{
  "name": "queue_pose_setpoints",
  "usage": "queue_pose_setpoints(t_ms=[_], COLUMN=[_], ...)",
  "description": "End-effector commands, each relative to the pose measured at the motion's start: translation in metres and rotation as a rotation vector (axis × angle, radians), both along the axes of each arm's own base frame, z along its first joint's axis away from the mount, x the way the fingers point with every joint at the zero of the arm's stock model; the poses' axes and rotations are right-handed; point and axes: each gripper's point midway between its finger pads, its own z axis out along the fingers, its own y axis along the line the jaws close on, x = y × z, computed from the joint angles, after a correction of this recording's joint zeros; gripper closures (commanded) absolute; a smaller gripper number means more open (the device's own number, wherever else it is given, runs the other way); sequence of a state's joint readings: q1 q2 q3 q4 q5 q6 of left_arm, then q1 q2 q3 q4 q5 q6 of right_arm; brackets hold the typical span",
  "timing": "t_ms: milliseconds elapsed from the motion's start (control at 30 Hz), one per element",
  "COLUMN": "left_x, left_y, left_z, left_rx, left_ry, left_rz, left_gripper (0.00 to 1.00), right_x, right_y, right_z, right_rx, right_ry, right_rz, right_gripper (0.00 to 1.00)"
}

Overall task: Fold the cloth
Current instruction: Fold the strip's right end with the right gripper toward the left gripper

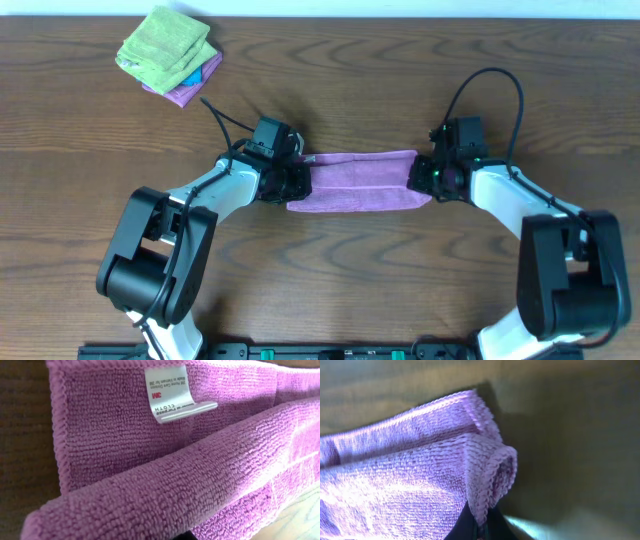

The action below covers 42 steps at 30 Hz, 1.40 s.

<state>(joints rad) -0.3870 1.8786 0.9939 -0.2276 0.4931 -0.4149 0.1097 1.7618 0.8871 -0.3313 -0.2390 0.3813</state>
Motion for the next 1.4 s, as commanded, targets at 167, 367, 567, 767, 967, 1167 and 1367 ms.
queue_pose_setpoints(t_ms=[167,367,567,767,967,1167,1367], left_x=[0.0,-0.002,-0.005,-0.005,-0.005,-0.007,0.0], left_y=[0.006,0.006,0.007,0.007,0.007,0.004,0.006], left_z=[-0.005,-0.006,-0.007,-0.007,-0.007,-0.004,0.021], left_rx=[0.034,0.037,0.04,0.039,0.039,0.017,-0.031], left_ry=[0.005,0.014,0.03,0.03,0.03,0.037,-0.005], left_rz=[0.006,0.006,0.004,0.004,0.004,-0.004,0.008], left_gripper=[0.94,0.94,0.94,0.94,0.94,0.94,0.94], right_x=[-0.014,-0.014,-0.002,0.019,0.02,0.005,-0.006], right_y=[0.037,0.052,0.067,0.101,0.14,0.183,0.199], right_z=[0.055,0.09,0.114,0.148,0.13,0.11,0.101], right_rx=[0.012,-0.018,0.029,0.066,0.07,0.082,0.078], right_ry=[-0.135,-0.251,-0.325,-0.432,-0.395,-0.374,-0.358], right_rz=[0.122,0.156,0.168,0.228,0.315,0.42,0.464], right_gripper=[0.99,0.99,0.99,0.99,0.99,0.99,0.99])
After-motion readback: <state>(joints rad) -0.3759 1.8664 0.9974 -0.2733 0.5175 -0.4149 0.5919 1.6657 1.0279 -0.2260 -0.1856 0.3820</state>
